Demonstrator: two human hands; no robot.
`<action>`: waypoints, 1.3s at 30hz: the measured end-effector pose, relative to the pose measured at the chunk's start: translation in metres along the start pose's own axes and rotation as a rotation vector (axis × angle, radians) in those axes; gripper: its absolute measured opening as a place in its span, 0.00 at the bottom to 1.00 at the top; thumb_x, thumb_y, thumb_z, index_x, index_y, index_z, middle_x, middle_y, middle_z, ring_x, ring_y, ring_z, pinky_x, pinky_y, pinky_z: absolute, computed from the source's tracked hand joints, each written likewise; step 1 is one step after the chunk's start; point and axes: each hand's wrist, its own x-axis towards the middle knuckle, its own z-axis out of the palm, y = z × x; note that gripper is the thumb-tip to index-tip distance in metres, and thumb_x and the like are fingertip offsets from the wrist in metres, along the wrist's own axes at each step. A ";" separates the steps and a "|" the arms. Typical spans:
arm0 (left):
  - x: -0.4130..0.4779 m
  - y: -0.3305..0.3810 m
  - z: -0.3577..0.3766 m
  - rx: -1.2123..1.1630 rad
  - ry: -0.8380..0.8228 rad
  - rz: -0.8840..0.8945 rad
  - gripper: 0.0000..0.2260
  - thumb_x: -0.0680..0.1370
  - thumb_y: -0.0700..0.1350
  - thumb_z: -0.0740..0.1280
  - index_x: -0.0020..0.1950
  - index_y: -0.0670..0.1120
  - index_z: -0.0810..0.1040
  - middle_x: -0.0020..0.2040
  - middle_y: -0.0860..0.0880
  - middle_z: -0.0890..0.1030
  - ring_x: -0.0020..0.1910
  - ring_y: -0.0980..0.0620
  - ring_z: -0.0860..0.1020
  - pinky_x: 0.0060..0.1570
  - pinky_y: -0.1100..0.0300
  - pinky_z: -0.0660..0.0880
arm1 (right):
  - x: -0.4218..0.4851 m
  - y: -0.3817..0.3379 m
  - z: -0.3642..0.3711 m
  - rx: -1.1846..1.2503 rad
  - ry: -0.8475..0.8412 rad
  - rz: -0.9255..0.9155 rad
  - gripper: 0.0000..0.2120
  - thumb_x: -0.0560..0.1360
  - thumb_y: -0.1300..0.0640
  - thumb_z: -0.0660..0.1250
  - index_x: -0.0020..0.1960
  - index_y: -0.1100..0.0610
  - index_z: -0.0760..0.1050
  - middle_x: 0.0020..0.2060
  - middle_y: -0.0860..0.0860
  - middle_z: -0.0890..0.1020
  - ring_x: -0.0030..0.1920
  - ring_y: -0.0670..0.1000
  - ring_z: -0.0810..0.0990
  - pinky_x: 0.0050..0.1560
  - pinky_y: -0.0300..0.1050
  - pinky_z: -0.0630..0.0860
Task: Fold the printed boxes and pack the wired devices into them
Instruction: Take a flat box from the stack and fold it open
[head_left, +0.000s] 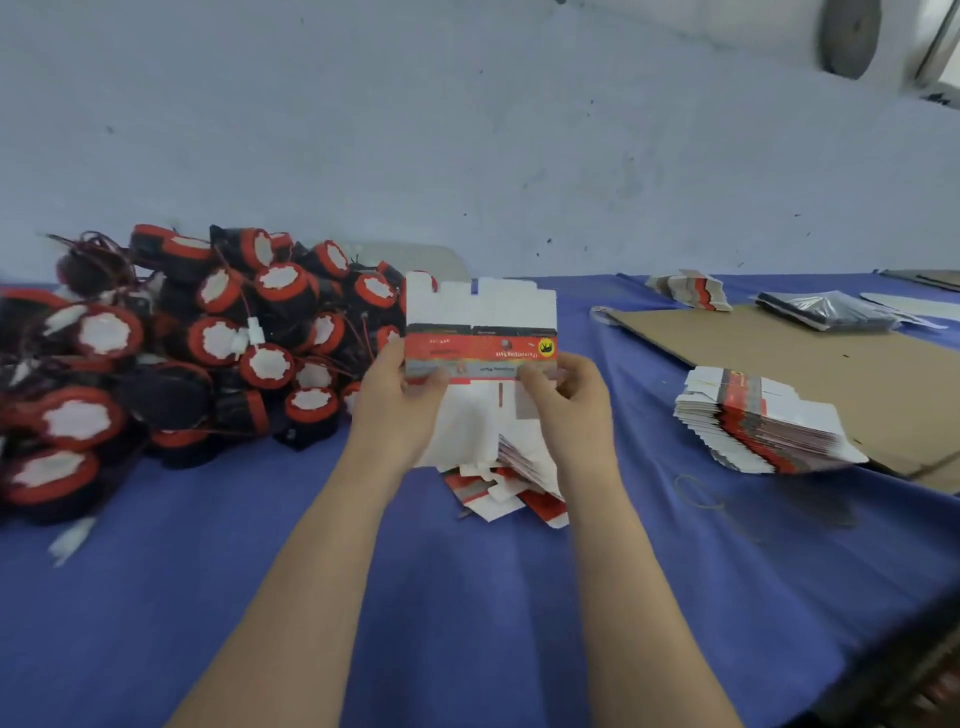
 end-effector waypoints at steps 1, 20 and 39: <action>-0.005 -0.002 -0.014 0.037 -0.017 0.012 0.10 0.80 0.42 0.65 0.53 0.59 0.73 0.51 0.60 0.79 0.51 0.60 0.77 0.48 0.68 0.71 | -0.005 -0.005 0.007 0.019 -0.033 0.010 0.10 0.74 0.55 0.70 0.53 0.50 0.73 0.41 0.46 0.81 0.40 0.39 0.79 0.37 0.29 0.72; -0.047 -0.043 -0.108 -0.106 0.656 -0.072 0.26 0.66 0.62 0.73 0.55 0.52 0.67 0.53 0.55 0.73 0.45 0.76 0.72 0.38 0.81 0.68 | -0.122 -0.004 0.144 0.264 -0.321 -0.091 0.14 0.76 0.41 0.56 0.52 0.50 0.68 0.42 0.31 0.77 0.45 0.30 0.75 0.44 0.25 0.70; -0.058 -0.061 -0.098 0.131 0.370 0.277 0.27 0.80 0.60 0.48 0.76 0.51 0.63 0.71 0.54 0.70 0.69 0.60 0.67 0.62 0.72 0.67 | -0.107 -0.004 0.132 0.330 -0.416 -0.053 0.19 0.79 0.42 0.53 0.70 0.37 0.62 0.60 0.25 0.71 0.64 0.32 0.70 0.62 0.35 0.72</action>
